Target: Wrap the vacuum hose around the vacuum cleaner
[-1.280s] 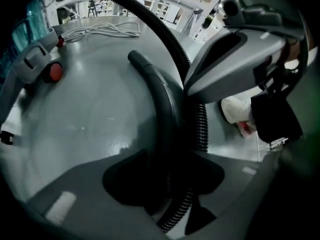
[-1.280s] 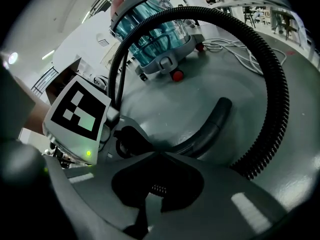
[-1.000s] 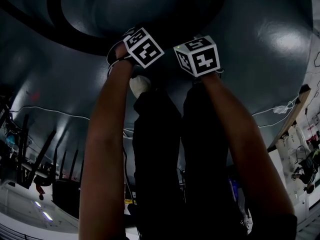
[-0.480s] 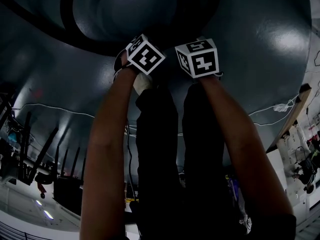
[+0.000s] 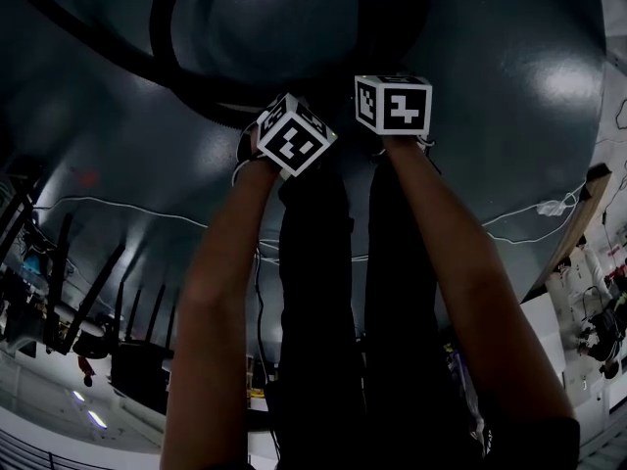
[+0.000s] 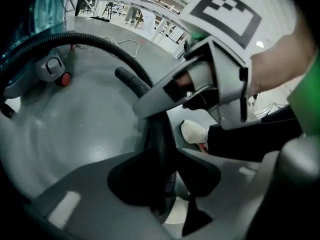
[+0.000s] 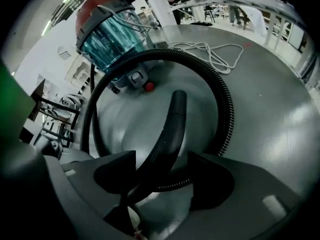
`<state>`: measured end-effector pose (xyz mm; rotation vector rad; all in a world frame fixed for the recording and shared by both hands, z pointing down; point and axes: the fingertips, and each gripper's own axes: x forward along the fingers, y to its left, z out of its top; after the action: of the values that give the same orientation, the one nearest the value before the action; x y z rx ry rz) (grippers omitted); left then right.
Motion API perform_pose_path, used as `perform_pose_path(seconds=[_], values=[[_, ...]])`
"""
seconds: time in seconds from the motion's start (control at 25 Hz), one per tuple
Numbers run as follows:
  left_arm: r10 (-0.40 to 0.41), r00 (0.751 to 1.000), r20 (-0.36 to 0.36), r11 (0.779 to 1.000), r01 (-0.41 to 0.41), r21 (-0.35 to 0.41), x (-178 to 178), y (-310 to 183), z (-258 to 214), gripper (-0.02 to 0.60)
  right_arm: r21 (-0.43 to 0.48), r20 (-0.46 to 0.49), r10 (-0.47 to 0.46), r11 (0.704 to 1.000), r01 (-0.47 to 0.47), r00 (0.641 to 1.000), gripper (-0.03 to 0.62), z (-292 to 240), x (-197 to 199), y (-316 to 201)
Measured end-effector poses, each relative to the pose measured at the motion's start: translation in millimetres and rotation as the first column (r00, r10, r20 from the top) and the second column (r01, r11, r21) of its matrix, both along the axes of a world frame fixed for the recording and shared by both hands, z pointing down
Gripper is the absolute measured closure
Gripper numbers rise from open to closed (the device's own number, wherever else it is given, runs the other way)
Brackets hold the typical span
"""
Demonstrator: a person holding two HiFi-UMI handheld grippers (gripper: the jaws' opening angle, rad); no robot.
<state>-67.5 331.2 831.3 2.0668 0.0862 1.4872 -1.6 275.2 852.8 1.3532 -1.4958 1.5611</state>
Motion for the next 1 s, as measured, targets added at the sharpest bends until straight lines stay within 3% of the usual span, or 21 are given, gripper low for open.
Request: perform_pose_path(seconds=[0.12,0.2,0.28,0.44,0.6,0.8,1.0], values=[[-0.007,0.999,-0.032,1.000,0.006,-0.010,2,2,-16,0.425,-0.055,0.052,0.084,0.995,-0.081,0.995,0.287,-3,-6,-2],[-0.005,0.999,-0.034,1.000,0.004,-0.028,0,6,-22,0.426,-0.099,0.076,0.129,0.988,-0.121,0.989,0.371,-5,-12,-2],[-0.019,0.999,-0.032,0.998,0.017,-0.055,-3,7,-26,0.425,-0.124,0.097,0.185,0.977,-0.173,0.978,0.409,-10,-15,-2],[-0.037,0.998,-0.050,0.997,0.034,-0.067,-2,2,-38,0.420,-0.085,0.096,0.206,0.977,-0.198,0.974,0.428,-34,-13,-11],[-0.068,0.995,-0.074,0.997,0.065,-0.049,7,-3,-65,0.414,-0.036,0.086,0.147,0.989,-0.145,0.985,0.447,-78,-9,-22],[-0.035,0.992,-0.117,0.999,0.037,0.016,17,-14,-112,0.402,0.034,0.080,-0.025,0.999,0.023,0.996,0.459,-149,-14,-35],[-0.002,0.985,-0.174,0.999,0.010,0.045,34,-26,-157,0.290,0.086,0.100,-0.152,0.986,0.144,0.983,0.461,-212,-7,-39]])
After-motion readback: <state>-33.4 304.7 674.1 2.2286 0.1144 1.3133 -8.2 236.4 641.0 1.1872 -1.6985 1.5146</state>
